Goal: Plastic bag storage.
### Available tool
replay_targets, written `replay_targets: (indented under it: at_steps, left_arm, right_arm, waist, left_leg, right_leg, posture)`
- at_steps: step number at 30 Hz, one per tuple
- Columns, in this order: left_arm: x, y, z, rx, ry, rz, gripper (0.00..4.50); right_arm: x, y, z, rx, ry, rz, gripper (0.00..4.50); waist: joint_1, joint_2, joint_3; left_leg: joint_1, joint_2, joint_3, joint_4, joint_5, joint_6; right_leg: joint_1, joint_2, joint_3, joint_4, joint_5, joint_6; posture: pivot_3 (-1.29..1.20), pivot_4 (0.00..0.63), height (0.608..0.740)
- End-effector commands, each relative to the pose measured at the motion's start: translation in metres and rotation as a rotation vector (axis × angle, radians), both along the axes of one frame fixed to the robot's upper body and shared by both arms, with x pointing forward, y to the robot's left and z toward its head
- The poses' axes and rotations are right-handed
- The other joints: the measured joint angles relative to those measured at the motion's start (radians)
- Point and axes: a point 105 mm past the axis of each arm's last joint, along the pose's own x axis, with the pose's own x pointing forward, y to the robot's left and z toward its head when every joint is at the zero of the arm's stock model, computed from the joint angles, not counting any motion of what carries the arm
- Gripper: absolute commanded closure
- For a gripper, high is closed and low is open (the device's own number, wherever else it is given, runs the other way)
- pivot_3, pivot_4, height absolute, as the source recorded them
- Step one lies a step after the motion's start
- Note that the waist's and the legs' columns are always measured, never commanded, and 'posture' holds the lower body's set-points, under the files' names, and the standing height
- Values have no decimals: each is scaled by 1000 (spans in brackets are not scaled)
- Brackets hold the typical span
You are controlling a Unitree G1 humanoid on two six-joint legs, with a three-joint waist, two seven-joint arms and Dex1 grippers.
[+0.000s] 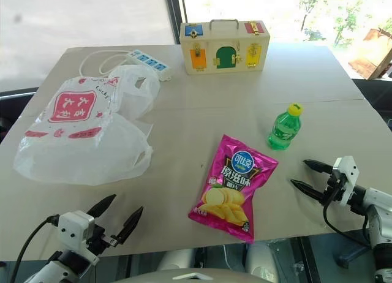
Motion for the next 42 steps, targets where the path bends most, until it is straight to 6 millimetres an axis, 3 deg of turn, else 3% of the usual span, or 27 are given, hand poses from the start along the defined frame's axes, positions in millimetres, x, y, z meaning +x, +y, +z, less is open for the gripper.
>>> replay_targets:
  at_steps: [1, 28, 34, 37, 42]
  left_arm:
    - [-1, -2, 5, 9, -23, -11, 45]
    - [0, -15, 10, 2, -59, -32, 45]
    - [3, -39, 37, 130, -187, -23, 45]
    - [11, -40, 54, 200, -284, 18, 45]
    - [33, -36, 73, 291, -382, 64, 45]
  right_arm:
    - [0, -4, 7, -11, -32, -2, 0]
    - [-1, -1, 5, 0, -31, 14, 0]
    - [-4, 5, 9, 50, -34, 61, 0]
    - [-12, 13, 10, 76, -22, 123, 0]
    - [-24, 31, 37, 118, -33, 275, 0]
  waist:
    - [0, 0, 0]
    - [0, 0, 0]
    - [1, 0, 0]
    - [1, 0, 0]
    - [1, 1, 0]
  left_leg:
    - [0, 0, 0, 0, 0, 0]
    - [0, 0, 0, 0, 0, 0]
    - [0, 0, 0, 0, 0, 0]
    - [0, 0, -1, 0, 0, 0]
    - [0, 0, -1, 0, 0, 0]
  right_leg:
    - [0, 0, 0, 0, 0, 0]
    - [0, 0, 0, 0, 0, 0]
    - [1, 0, 0, -1, 0, 0]
    - [1, 1, 0, -1, 0, 0]
    - [2, 0, 0, -1, 0, 0]
  posture:
    - [0, 150, 740]
    - [0, 150, 740]
    - [0, 150, 740]
    - [0, 150, 740]
    - [0, 150, 740]
